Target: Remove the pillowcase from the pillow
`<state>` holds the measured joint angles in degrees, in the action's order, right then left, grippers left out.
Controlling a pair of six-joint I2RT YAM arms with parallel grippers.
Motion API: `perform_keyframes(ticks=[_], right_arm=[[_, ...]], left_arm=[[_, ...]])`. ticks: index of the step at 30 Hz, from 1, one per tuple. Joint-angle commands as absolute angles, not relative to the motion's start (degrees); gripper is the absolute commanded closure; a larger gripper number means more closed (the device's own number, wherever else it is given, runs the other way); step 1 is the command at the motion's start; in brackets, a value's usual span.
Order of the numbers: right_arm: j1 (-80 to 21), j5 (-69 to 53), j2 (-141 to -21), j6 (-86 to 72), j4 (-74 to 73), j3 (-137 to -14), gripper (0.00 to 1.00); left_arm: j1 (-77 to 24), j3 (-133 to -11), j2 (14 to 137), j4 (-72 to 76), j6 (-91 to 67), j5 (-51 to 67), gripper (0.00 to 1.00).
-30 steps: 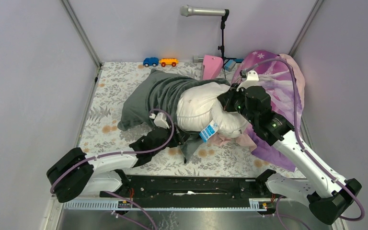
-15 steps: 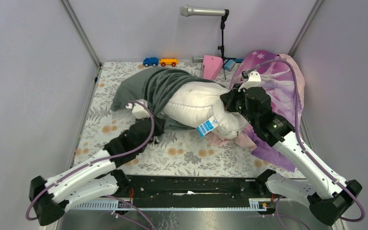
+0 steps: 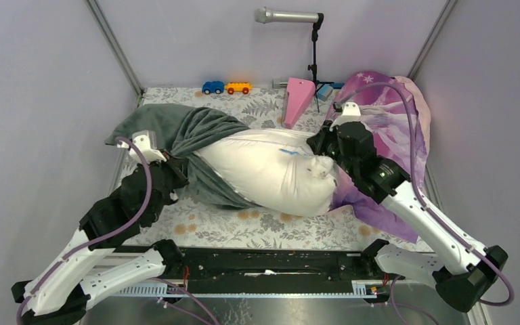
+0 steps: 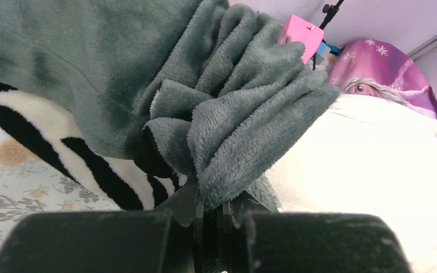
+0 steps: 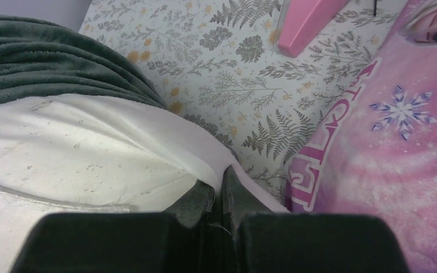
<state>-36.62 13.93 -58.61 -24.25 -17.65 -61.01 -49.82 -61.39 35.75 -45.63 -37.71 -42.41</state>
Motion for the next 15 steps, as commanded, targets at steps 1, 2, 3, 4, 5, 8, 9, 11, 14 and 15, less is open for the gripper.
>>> perform_keyframes(ticks=[1,2,3,4,5,8,9,11,14,15], right_arm=[[-34.6,21.7,-64.9,-19.6,-21.3,-66.9,1.0],[-34.6,20.1,-67.0,-19.3,-22.5,-68.1,1.0],[-34.6,18.9,-69.2,-19.3,-23.8,-69.1,0.96],[-34.6,17.8,-71.0,-19.3,-24.7,-69.8,0.92],[-34.6,16.6,-72.2,-19.0,-25.3,-70.4,0.84],[-34.6,11.8,-73.8,-16.8,-25.9,-71.3,0.05],[-34.6,9.7,-73.5,-16.0,-25.7,-71.6,0.01],[-34.6,5.8,-72.0,-15.0,-24.2,-71.5,0.0],[-34.7,1.1,-69.0,-14.7,-21.6,-71.5,0.01],[-34.8,-0.6,-68.1,-14.5,-21.1,-72.2,0.01]], left_arm=[[-48.5,-67.5,37.1,-45.8,-33.3,-53.0,1.0],[-48.5,-67.2,38.8,-45.3,-33.2,-50.8,1.0],[-48.5,-66.8,40.8,-44.6,-33.2,-48.8,1.0],[-48.5,-66.2,42.5,-43.4,-33.1,-46.5,1.0],[-48.5,-65.3,43.9,-41.4,-32.9,-43.8,1.0],[-48.5,-61.4,47.0,-34.4,-31.3,-37.5,1.0],[-48.5,-60.9,48.4,-32.8,-31.1,-36.5,1.0],[-48.4,-60.6,50.8,-31.5,-30.6,-35.5,1.0],[-48.3,-60.5,53.4,-29.5,-29.8,-33.4,1.0],[-48.2,-60.4,53.8,-29.0,-29.7,-32.8,1.0]])
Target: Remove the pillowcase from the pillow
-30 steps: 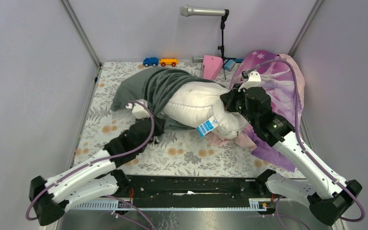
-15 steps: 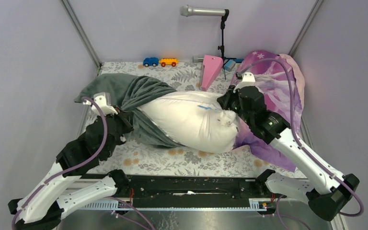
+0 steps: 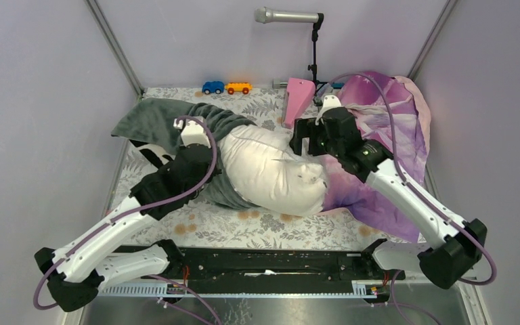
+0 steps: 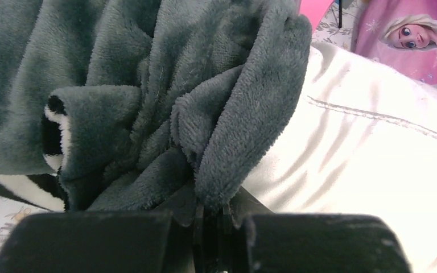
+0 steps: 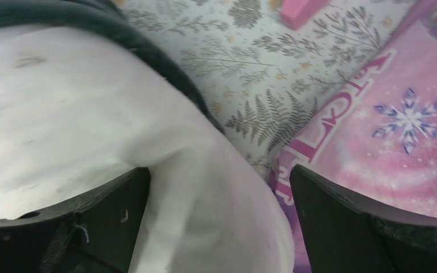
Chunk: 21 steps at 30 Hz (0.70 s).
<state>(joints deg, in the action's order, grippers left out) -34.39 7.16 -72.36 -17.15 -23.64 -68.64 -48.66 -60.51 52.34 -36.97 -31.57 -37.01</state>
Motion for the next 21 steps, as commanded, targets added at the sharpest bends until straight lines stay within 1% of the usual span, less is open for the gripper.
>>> perform_keyframes(ticks=[1,3,6,13,17,20,21], right_arm=[[-35.2,-1.7,-67.4,-14.2,-20.4,-72.6,0.0],[-37.8,-3.7,-66.6,-12.3,-19.5,-74.6,0.0],[-44.7,-1.0,-67.9,-7.9,-20.1,-78.2,0.0],[-53.3,-0.9,-78.0,-2.1,-25.9,-87.0,0.0],[-55.7,4.3,-84.5,-0.9,-31.3,-89.8,0.0],[-55.7,9.0,-86.2,-1.1,-33.4,-89.6,0.0],[-55.7,9.6,-86.2,-1.1,-33.8,-89.1,0.02]], left_arm=[[-48.2,-60.3,54.2,-28.5,-29.7,-32.3,1.0],[-48.1,-60.1,54.5,-27.8,-29.7,-31.8,1.0],[-47.9,-59.8,54.4,-27.5,-29.5,-31.8,1.0],[-47.7,-58.7,53.7,-27.4,-29.8,-31.4,1.0],[-47.6,-58.2,53.1,-27.4,-29.9,-31.8,1.0],[-47.2,-58.0,52.4,-27.6,-29.7,-32.9,1.0],[-46.9,-58.0,52.3,-28.3,-29.8,-33.5,1.0]])
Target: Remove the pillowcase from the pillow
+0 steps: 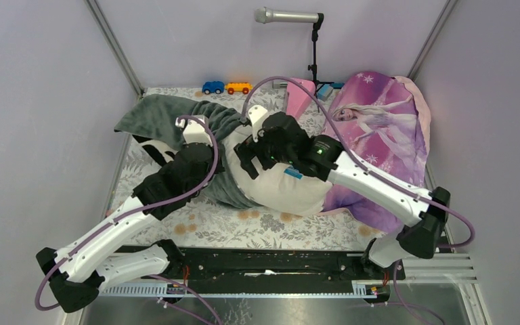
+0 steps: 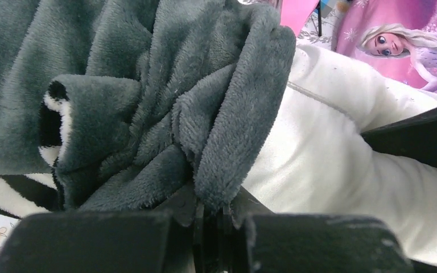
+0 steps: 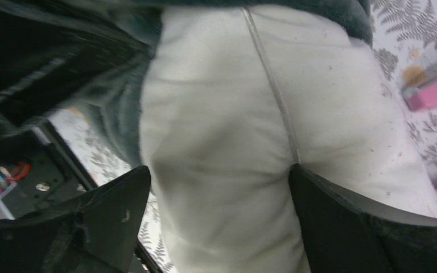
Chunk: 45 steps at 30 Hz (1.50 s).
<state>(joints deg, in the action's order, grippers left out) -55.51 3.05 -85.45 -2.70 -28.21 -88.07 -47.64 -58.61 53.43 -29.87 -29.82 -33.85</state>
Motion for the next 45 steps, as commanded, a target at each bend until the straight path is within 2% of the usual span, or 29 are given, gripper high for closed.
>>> perform_keyframes(ticks=[1,2,5,6,7,10,16,19,23,25,27,31,33,34,35,37,38,41,42,43,44,45], right_arm=[[-55.7,9.6,-85.8,-1.1,-33.9,-88.1,0.09],[-55.7,9.6,-85.1,-1.3,-33.8,-87.0,0.21],[-55.7,14.4,-81.4,-2.9,-32.2,-82.1,0.85],[-55.7,18.4,-79.4,-3.8,-31.1,-80.0,0.98],[-55.5,22.5,-77.2,-4.5,-29.9,-77.9,1.0],[-52.7,30.5,-69.7,-7.3,-26.5,-71.9,1.0],[-44.0,28.1,-60.3,-11.9,-23.9,-68.4,1.0],[-43.8,22.8,-62.1,-13.3,-25.0,-69.9,1.0],[-43.3,-2.0,-70.2,-14.8,-32.5,-79.2,1.0],[-43.4,-9.3,-73.8,-15.8,-35.2,-83.7,1.0],[-43.3,-8.9,-75.3,-16.0,-35.2,-84.5,1.0],[-42.5,3.0,-77.3,-16.7,-33.1,-81.7,1.0],[-41.5,8.1,-77.7,-17.5,-30.1,-79.0,1.0],[-41.2,10.2,-77.7,-17.8,-27.9,-77.3,1.0],[-41.0,11.9,-77.5,-18.3,-25.7,-75.6,1.0],[-40.6,13.6,-77.5,-18.9,-21.6,-73.6,1.0],[-40.5,14.2,-77.6,-19.1,-20.6,-73.1,0.99],[-40.4,15.5,-79.2,-19.0,-19.0,-72.8,0.92],[-40.4,15.6,-80.0,-18.8,-18.9,-73.1,0.87],[-40.4,15.7,-80.7,-18.7,-19.0,-73.3,0.76],[-40.4,15.3,-81.3,-18.3,-18.8,-73.6,0.54],[-40.4,14.6,-81.7,-18.0,-18.9,-73.8,0.25]], left_arm=[[-46.3,-58.2,52.3,-29.0,-29.9,-34.2,1.0],[-45.6,-58.4,52.3,-29.9,-30.1,-34.9,1.0],[-41.6,-59.2,52.2,-33.4,-30.8,-37.4,1.0],[-39.6,-59.6,52.0,-34.8,-31.1,-38.3,1.0],[-36.7,-60.0,51.8,-35.9,-31.2,-38.8,1.0],[-31.9,-61.1,50.7,-38.8,-31.0,-41.2,1.0],[-30.5,-68.3,47.4,-44.8,-28.4,-51.0,1.0],[-30.5,-75.3,47.0,-47.2,-25.1,-54.2,1.0],[-30.5,-86.8,51.3,-50.1,-21.0,-49.7,1.0],[-30.5,-91.0,54.9,-50.8,-20.3,-44.2,1.0],[-30.5,-92.1,58.6,-50.3,-20.2,-40.8,1.0],[-29.9,-84.9,64.7,-46.3,-21.7,-39.2,0.99],[-29.8,-82.2,67.6,-45.9,-24.0,-36.3,0.89],[-29.7,-80.9,68.7,-45.1,-25.1,-34.5,0.8],[-29.8,-79.6,69.5,-44.2,-25.5,-32.3,0.71],[-29.8,-77.6,69.8,-42.5,-25.6,-27.9,0.45],[-29.8,-77.1,69.5,-42.4,-25.8,-26.9,0.36],[-29.9,-76.6,66.4,-42.7,-26.6,-25.2,0.17],[-29.9,-76.1,64.6,-42.2,-26.5,-23.4,0.1],[-29.9,-75.3,62.6,-41.2,-26.3,-20.7,0.05],[-29.9,-74.1,60.2,-39.7,-26.0,-17.0,0.02],[-29.9,-72.5,58.0,-37.6,-25.6,-12.4,0.01]])
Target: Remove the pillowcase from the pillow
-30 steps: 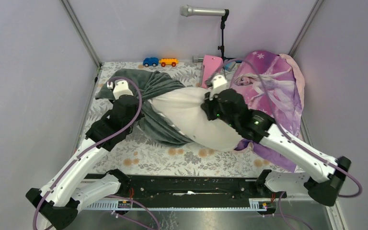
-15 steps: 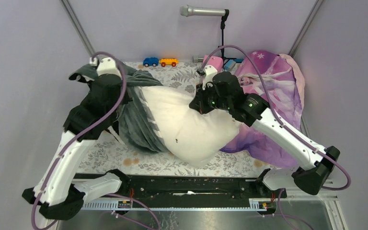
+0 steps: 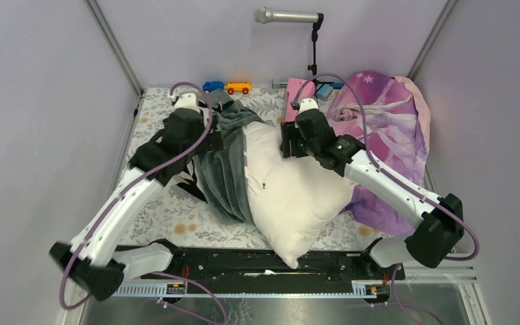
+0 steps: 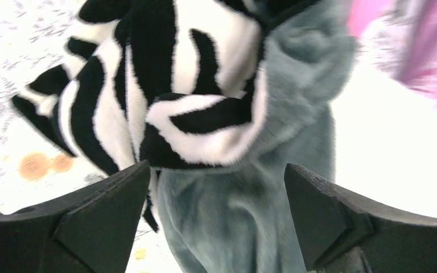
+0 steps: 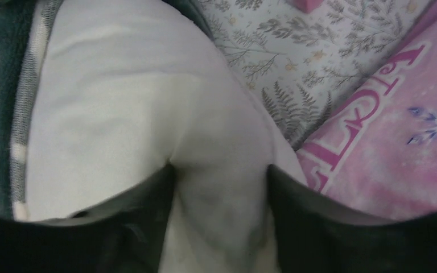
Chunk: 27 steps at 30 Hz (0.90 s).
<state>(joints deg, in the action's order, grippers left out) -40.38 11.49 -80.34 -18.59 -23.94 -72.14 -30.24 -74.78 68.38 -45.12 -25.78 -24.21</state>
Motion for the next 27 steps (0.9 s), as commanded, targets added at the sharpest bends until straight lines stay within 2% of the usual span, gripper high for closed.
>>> perform_keyframes(ticks=[1,2,4,7,12,16,22,27], right_arm=[[-40.4,13.9,-81.8,-18.1,-18.6,-73.9,0.07],[-40.4,13.2,-81.5,-18.2,-18.1,-73.7,0.01],[-40.4,12.1,-80.3,-18.2,-17.2,-72.9,0.0],[-40.5,10.0,-78.6,-17.6,-19.3,-74.3,0.0],[-45.6,13.0,-76.2,-14.5,-27.2,-78.8,0.0],[-50.4,15.0,-73.5,-13.3,-29.4,-77.5,0.0],[-51.8,9.2,-68.7,-16.8,-28.6,-67.3,0.01],[-51.8,7.8,-66.6,-19.6,-26.2,-56.7,0.0]], left_arm=[[-29.9,-70.6,55.9,-35.3,-25.7,-7.6,0.01],[-29.9,-68.7,54.2,-33.3,-26.1,-2.8,0.01],[-30.1,-65.5,52.1,-30.4,-27.3,4.8,0.01],[-31.4,-61.9,51.4,-30.1,-28.7,6.2,0.01],[-38.6,-55.3,52.3,-28.9,-32.5,-0.4,0.01],[-48.6,-54.8,56.7,-29.4,-36.3,-12.1,0.03],[-58.9,-56.8,63.9,-30.8,-40.4,-23.4,0.01],[-59.6,-56.9,67.5,-35.3,-41.1,-29.3,0.04]])
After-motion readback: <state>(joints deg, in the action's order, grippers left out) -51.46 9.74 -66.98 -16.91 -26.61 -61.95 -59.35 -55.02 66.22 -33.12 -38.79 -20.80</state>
